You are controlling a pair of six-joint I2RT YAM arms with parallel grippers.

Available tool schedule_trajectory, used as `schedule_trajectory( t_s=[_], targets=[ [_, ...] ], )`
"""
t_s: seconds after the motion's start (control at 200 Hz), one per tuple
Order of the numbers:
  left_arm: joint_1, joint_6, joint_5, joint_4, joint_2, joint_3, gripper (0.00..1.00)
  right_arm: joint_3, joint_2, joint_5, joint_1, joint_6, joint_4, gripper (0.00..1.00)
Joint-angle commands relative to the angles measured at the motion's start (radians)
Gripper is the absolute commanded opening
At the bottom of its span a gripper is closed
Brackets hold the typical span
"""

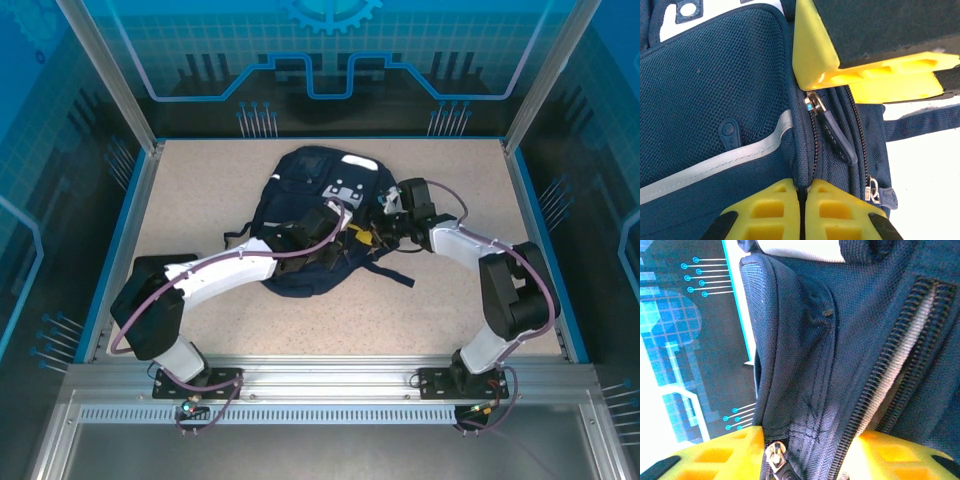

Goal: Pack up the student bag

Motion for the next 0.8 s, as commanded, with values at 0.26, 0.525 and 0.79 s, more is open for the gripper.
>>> schedule_trajectory(
  t_s=[0.26,0.525,0.79],
  targets=[
    [-0.006,-0.476,0.055,-0.186,-0.164,-0.014,0.53,0.027,0.02,-0.057,0.108,0.093,0.232,0.28],
    [-0.014,-0.794,0.025,-0.171,-0.238,-0.165,0.47,0.041,0.039,-0.036,0.141,0.121,0.289,0.26],
    [-0.012,-0.865,0.008,-0.035,-0.196,-0.202,0.32,0.054,0.057,-0.038,0.159,0.126,0.286,0.26]
  ],
)
